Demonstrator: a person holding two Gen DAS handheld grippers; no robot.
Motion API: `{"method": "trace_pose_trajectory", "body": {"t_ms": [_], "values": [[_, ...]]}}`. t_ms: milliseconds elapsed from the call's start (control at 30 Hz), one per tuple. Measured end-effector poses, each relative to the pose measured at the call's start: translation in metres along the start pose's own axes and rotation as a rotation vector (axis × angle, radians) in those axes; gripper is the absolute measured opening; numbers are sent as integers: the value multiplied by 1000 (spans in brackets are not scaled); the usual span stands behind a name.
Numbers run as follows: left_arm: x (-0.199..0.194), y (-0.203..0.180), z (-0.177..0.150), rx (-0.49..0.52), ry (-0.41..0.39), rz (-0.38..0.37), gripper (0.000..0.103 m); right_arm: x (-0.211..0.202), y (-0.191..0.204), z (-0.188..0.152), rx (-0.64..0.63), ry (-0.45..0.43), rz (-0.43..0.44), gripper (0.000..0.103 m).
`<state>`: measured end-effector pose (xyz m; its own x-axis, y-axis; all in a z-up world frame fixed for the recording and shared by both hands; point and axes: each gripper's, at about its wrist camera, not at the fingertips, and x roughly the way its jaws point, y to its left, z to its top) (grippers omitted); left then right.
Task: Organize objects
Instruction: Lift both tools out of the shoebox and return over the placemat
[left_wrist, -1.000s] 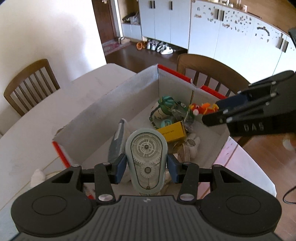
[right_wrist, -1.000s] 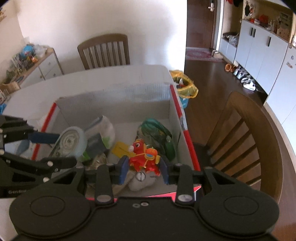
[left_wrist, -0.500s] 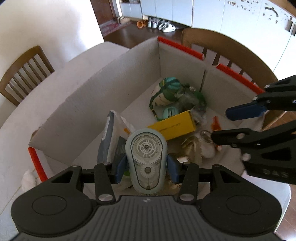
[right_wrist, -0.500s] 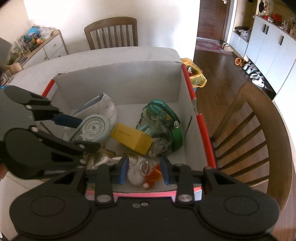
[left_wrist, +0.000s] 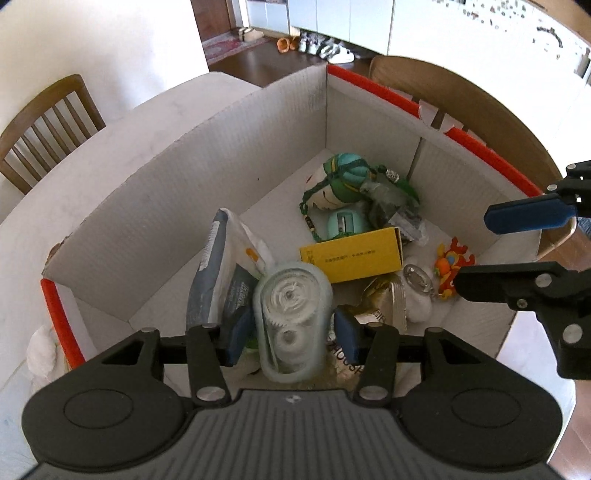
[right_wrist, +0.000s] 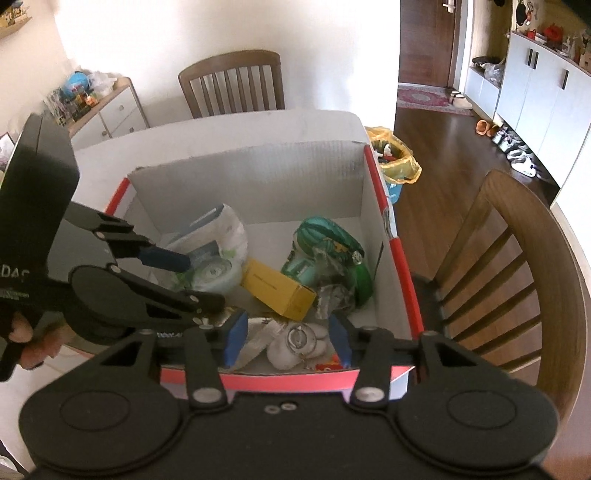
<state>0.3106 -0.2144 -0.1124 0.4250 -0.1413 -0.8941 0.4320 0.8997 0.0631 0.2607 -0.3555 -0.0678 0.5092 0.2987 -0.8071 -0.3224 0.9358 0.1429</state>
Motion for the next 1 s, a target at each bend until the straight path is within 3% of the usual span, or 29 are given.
{"method": "trace_pose_trajectory", "body": {"t_ms": [133,300,633,1000], "values": [[-12,1,-6,-7,-40,-17,61,-9,3,1,2,-21,7,51],[-30,4,-14,-24,-83,-31,64,-21,10,2,8,-45,15,52],[-80,26,-40,-83,-188,-63,65,-41,36,5,9,-90,20,54],[-134,67,-78,-148,-291,-33,65,-57,93,12,-8,-141,67,61]]}}
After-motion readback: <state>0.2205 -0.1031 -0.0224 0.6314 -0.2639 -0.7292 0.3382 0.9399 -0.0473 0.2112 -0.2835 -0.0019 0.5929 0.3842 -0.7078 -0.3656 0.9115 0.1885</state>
